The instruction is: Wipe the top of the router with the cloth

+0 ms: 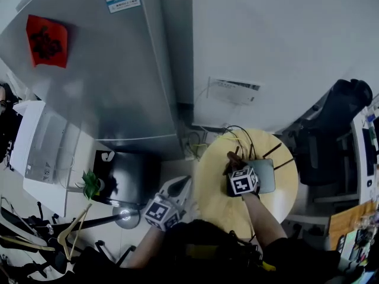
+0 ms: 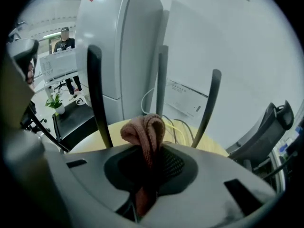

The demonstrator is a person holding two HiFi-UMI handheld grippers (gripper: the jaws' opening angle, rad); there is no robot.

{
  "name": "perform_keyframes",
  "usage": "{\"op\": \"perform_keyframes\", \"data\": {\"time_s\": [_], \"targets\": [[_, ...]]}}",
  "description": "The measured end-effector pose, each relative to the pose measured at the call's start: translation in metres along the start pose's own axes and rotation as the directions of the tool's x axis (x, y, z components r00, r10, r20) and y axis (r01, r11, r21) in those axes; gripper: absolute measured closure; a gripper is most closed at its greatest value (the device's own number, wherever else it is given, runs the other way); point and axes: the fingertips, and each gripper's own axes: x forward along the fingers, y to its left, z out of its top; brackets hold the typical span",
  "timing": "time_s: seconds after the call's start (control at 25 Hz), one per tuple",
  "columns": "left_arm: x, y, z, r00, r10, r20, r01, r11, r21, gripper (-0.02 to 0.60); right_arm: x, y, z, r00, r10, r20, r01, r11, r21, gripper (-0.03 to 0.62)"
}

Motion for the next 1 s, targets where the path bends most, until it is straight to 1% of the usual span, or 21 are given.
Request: {"op": "perform_keyframes", "data": {"time_s": [0.08, 0.2, 0.32, 0.52, 0.6, 0.76, 1.0], "targets": [[0.0, -0.001, 0.003, 1.0, 0.0, 0.014, 0.0, 1.0, 0.004, 0.58, -0.01, -0.001, 0.012, 0.999, -0.007, 0.041, 0.007, 1.0, -0.006, 0.533], [-0.001, -0.004, 0.004, 1.0, -0.013, 0.026, 0.014, 1.0, -0.012, 0.58, -0.021, -0.002, 0.023, 0.997, -0.015, 0.08, 0.014, 1.0, 0.003, 0.533], [-0.001, -0.004, 0.004, 1.0, -0.014, 0.027, 0.013, 1.0, 0.005, 0.58, -0.027, -0.002, 0.026, 0.995, -0.014, 0.103, 0.011, 0.999, 0.032, 0.533], [0.002, -0.011, 0.008, 0.999, -0.043, 0.033, 0.043, 0.999, 0.028, 0.58, -0.048, -0.005, 0.046, 0.985, -0.023, 0.173, 0.022, 1.0, 0.011, 0.533], [0.004, -0.013, 0.01, 0.998, -0.052, 0.034, 0.051, 0.998, 0.034, 0.58, -0.054, -0.004, 0.05, 0.98, -0.024, 0.195, 0.021, 1.0, 0.02, 0.533], [0.01, -0.021, 0.01, 0.997, -0.074, 0.034, 0.073, 0.997, 0.039, 0.58, -0.068, -0.004, 0.061, 0.97, -0.012, 0.243, 0.0, 0.999, 0.05, 0.533], [0.016, -0.031, 0.013, 0.996, -0.086, 0.035, 0.084, 0.995, 0.044, 0.58, -0.091, -0.01, 0.079, 0.949, 0.007, 0.314, -0.026, 0.998, 0.056, 0.533]]}}
